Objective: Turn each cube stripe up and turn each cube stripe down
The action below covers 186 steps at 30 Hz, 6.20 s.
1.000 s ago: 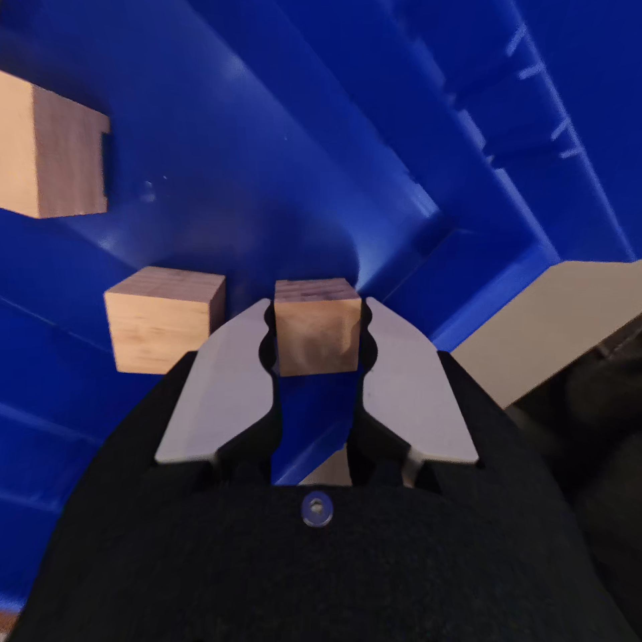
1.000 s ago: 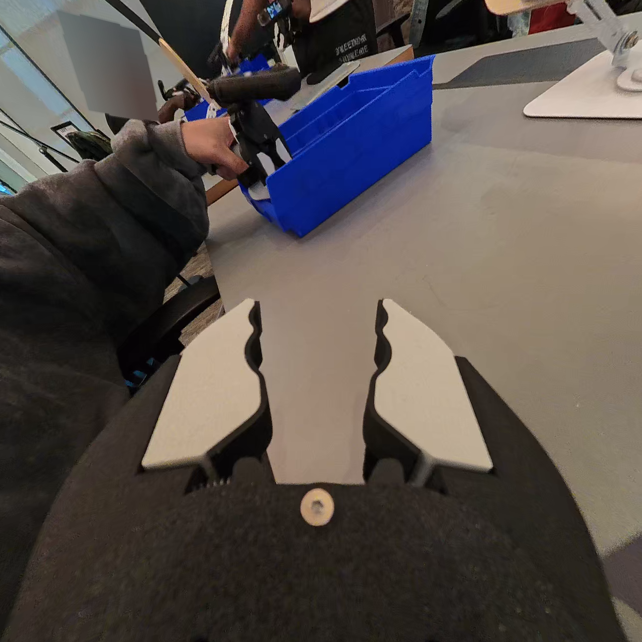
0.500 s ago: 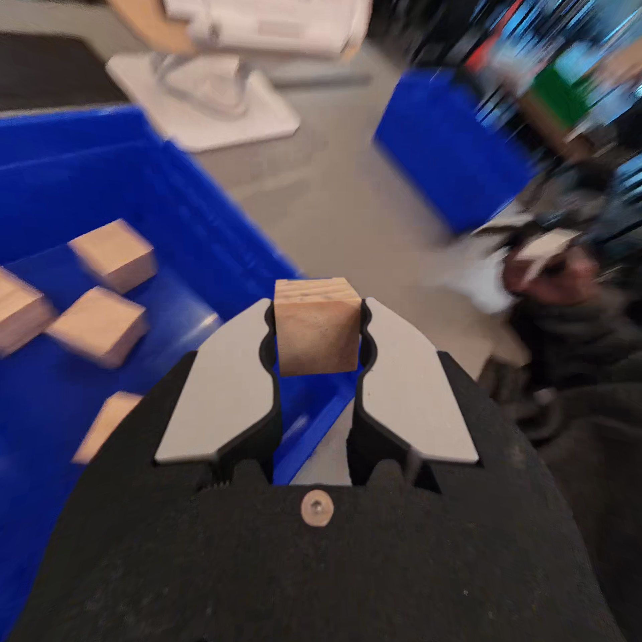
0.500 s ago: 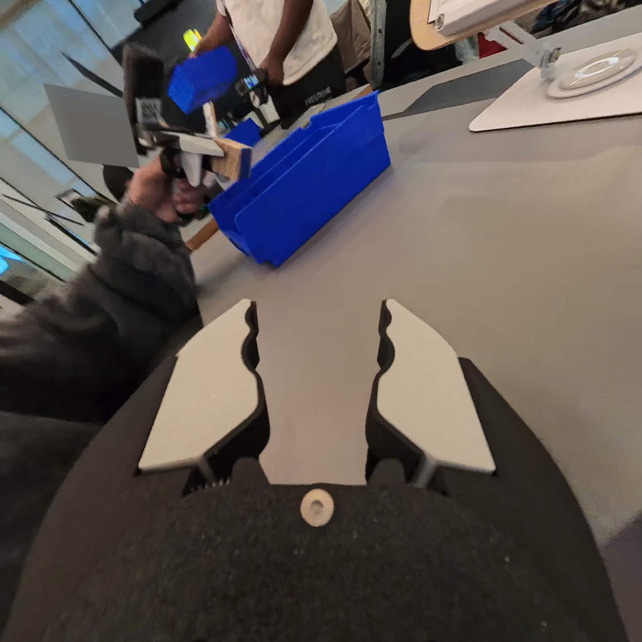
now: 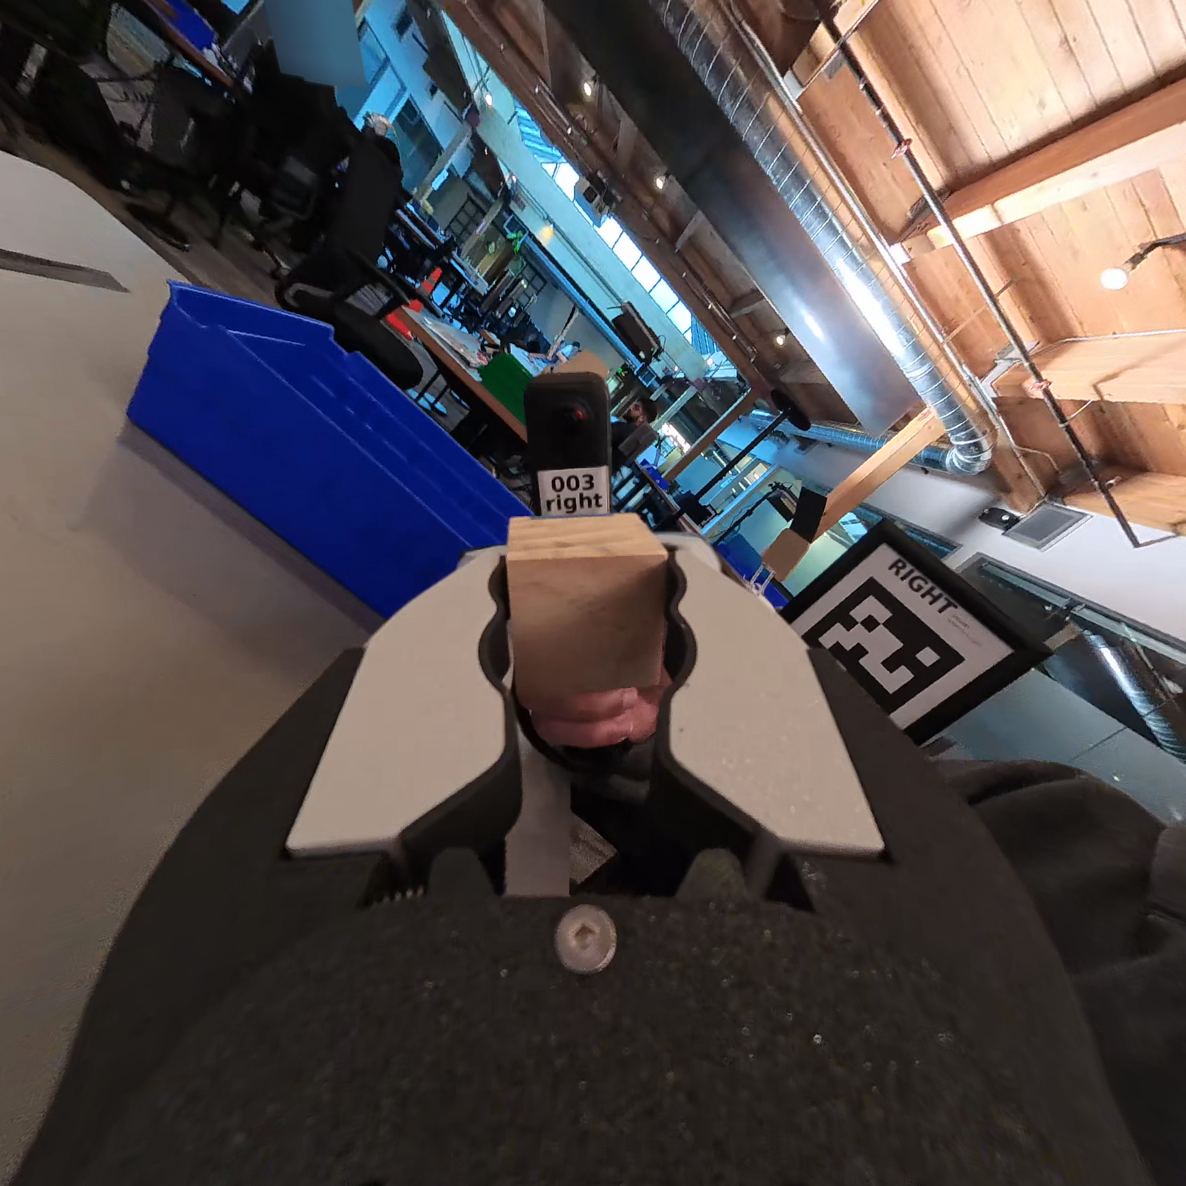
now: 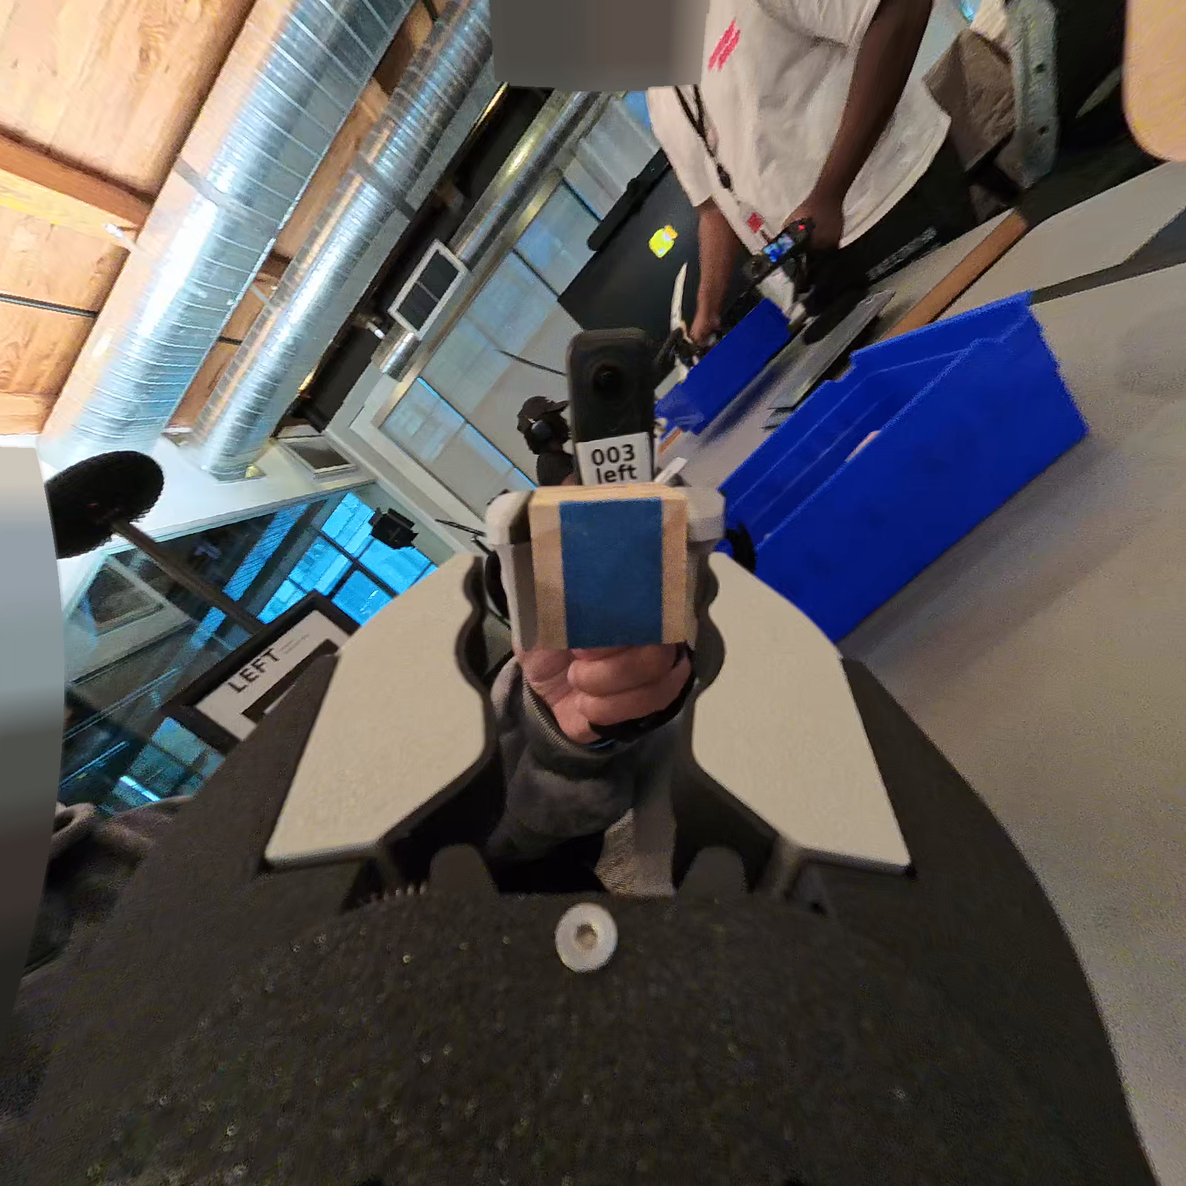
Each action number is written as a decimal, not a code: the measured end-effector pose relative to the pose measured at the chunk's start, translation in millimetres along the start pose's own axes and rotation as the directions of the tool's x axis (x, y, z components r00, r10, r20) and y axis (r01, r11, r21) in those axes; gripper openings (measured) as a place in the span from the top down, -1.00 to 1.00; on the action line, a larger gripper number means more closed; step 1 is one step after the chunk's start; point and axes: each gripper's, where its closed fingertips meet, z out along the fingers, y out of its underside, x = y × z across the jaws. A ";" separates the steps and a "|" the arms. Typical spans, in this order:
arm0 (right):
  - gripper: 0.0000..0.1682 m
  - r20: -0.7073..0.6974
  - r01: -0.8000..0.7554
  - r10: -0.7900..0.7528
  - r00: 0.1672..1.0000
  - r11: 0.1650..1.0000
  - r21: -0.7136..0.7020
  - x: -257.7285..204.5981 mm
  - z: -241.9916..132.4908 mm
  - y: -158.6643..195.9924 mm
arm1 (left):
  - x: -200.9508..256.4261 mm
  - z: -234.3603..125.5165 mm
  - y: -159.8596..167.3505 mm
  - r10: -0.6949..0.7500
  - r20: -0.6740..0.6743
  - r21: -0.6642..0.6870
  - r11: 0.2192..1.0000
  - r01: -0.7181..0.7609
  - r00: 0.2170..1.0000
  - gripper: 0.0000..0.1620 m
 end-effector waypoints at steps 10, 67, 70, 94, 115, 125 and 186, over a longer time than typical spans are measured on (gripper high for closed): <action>0.47 -0.074 -0.056 0.048 0.996 0.993 -0.106 19.5 -11.3 16.5 | -14.4 -6.6 11.9 -0.028 0.066 0.015 1.000 0.027 0.997 0.28; 0.24 -0.171 0.523 -0.584 0.794 0.798 -0.300 42.7 -26.1 71.1 | -47.4 -86.2 130.5 0.513 0.520 -0.476 0.838 -0.266 0.683 0.23; 0.27 -0.151 0.498 -0.552 0.820 0.818 -0.287 30.6 -32.3 85.3 | -33.9 -124.5 85.7 0.522 0.631 -0.453 0.849 -0.274 0.574 0.18; 0.48 -0.341 0.407 -0.554 0.760 0.814 -0.414 39.3 -43.2 112.5 | -180.7 -366.5 37.4 0.003 0.983 0.090 0.858 0.505 -0.181 0.28; 0.24 -0.028 0.027 -0.026 0.999 0.999 0.037 21.0 -36.1 84.0 | -21.4 -25.8 35.2 0.044 0.109 -0.081 0.996 -0.035 0.993 0.46; 0.47 -0.041 0.072 -0.070 0.997 0.996 0.051 18.8 -43.0 80.3 | -17.2 23.4 92.3 0.042 0.068 -0.155 0.987 -0.031 0.997 0.46; 0.31 -0.662 0.634 -0.464 0.589 0.773 0.023 2.8 -168.5 -17.8 | -37.0 -75.2 127.5 0.473 0.533 -0.320 0.880 -0.350 0.701 0.19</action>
